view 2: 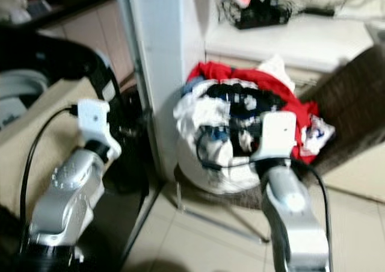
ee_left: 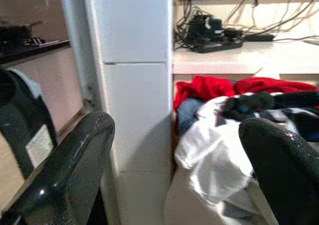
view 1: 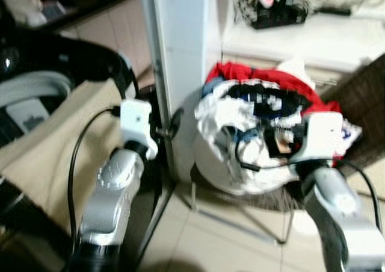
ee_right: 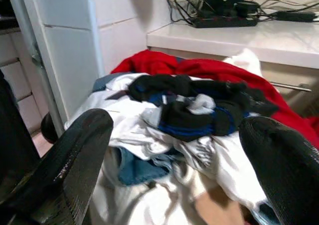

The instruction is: Clothes washing

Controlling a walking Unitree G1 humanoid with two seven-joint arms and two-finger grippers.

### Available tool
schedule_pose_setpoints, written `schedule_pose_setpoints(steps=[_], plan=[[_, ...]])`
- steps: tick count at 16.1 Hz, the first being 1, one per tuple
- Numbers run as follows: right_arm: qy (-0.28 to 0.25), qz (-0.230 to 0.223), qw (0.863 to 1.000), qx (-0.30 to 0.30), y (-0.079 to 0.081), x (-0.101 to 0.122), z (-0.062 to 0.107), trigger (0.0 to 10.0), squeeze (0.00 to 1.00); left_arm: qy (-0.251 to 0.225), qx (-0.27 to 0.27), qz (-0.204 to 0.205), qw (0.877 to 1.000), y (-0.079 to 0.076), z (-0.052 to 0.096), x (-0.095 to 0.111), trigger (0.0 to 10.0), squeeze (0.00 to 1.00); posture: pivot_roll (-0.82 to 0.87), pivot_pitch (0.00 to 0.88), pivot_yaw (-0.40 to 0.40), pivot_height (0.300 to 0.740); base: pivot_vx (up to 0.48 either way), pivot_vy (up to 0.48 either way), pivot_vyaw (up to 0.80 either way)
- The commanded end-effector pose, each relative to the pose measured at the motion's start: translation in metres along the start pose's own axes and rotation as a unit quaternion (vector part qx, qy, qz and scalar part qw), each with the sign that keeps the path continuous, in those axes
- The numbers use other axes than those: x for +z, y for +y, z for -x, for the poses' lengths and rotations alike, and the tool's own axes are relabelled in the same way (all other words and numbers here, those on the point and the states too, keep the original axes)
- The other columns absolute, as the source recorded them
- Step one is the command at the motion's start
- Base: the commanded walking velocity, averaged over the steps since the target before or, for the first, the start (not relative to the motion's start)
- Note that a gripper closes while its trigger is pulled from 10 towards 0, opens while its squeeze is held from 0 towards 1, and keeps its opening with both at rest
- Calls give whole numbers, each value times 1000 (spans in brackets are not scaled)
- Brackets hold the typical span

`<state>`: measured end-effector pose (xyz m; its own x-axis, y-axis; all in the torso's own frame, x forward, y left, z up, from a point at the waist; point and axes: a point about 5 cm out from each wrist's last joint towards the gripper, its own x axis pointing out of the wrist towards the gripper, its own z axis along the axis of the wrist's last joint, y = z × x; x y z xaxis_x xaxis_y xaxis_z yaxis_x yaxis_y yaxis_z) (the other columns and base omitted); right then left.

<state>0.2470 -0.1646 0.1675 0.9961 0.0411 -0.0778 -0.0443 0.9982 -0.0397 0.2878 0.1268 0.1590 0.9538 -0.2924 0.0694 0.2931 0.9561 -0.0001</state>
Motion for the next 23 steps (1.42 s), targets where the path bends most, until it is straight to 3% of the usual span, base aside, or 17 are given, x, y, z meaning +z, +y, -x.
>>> schedule_pose_setpoints(steps=[1, 3, 4, 5, 8, 16, 23], plan=[[-4, -7, 1000, 14, 5, 2, -2, 10000, 0, -8, 13, -6, 1000, 6, 3, 5, 10000, 0, -134, 0, 31, 740, 334, 0, 0], [-5, -1, 1000, 26, 6, 3, -2, 10000, 0, -7, 19, -9, 1000, 6, 4, 5, 10000, 0, -132, 0, 32, 740, 334, 0, 0], [0, 30, 998, 46, 9, 3, -3, 10000, 0, -6, 20, -9, 1000, 6, 5, 4, 10000, 0, -131, 0, 30, 740, 334, 0, 569], [2, 32, 998, 45, 9, 2, -3, 10000, 0, -6, 19, -8, 1000, 6, 5, 4, 10000, 0, -131, 0, 30, 740, 334, 0, 569], [0, -4, 1000, 23, 6, 1, -4, 10000, 0, -6, 18, -5, 1000, 4, 6, 4, 10000, 0, -125, 0, 25, 740, 335, 0, 419], [-3, -11, 1000, 29, 6, 2, -3, 10000, 0, -5, 21, 0, 1000, 3, 7, 4, 10000, 0, -128, 0, 27, 740, 330, 0, 0], [4, -15, 1000, 13, 6, 0, -3, 10000, 0, 9, 21, 13, 1000, 5, 10, 1, 10000, 0, -122, 0, 27, 740, 0, 0, 0]])
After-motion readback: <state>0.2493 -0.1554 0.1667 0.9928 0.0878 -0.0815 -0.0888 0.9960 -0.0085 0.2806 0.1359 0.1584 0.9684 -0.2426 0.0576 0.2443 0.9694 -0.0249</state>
